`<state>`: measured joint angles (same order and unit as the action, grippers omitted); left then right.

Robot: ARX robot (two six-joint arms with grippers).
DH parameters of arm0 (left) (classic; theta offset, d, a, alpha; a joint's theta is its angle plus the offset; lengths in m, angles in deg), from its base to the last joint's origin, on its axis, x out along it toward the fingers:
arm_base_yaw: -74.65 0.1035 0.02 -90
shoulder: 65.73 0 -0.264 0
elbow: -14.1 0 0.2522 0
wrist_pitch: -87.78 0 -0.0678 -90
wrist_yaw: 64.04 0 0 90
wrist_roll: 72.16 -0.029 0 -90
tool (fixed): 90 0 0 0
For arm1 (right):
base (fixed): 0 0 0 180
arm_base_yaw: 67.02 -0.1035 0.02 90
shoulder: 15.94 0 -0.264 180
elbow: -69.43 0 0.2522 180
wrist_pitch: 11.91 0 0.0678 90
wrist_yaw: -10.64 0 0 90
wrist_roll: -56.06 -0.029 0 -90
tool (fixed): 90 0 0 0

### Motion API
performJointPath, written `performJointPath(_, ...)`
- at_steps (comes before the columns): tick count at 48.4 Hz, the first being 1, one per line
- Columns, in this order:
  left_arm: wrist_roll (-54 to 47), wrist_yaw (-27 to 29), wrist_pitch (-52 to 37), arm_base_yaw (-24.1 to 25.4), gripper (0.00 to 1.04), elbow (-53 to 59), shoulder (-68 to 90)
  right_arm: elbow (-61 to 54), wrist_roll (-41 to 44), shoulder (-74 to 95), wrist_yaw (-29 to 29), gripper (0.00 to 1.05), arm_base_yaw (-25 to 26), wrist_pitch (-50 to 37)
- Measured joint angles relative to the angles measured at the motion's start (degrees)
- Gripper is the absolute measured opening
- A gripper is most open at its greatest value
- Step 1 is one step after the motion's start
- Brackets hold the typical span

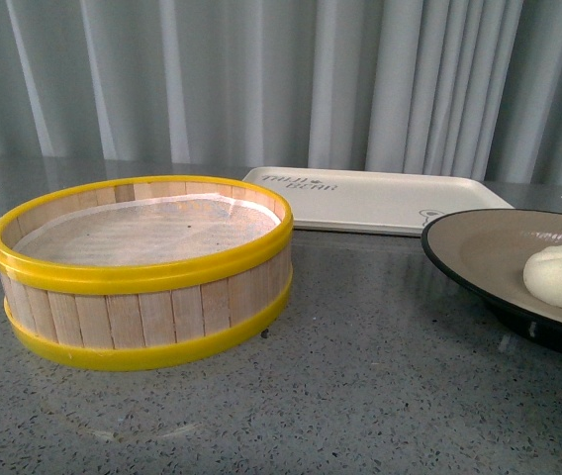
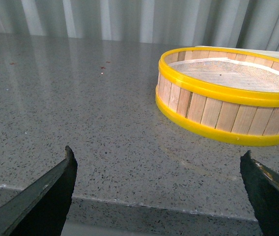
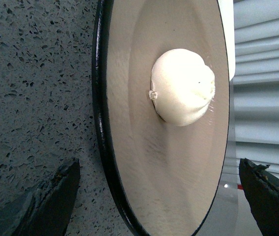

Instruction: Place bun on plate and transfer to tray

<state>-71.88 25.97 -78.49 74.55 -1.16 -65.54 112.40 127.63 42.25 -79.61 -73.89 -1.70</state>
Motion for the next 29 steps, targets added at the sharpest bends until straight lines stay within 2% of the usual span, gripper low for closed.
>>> performJointPath(13,0.0,0.0,0.0,0.0,0.98,0.0,0.0,0.39,0.07,2.93,0.81,0.95,0.72,-2.23)
performJointPath(17,0.0,0.0,0.0,0.0,0.98,0.0,0.0,0.66,0.39,3.93,1.44,0.79,1.09,-3.04)
performJointPath(21,0.0,0.0,0.0,0.0,0.98,0.0,0.0,0.68,0.76,5.05,1.55,0.69,1.31,-4.35)
performJointPath(29,0.0,0.0,0.0,0.0,0.98,0.0,0.0,0.2,3.21,7.8,1.88,0.37,1.25,-8.76)
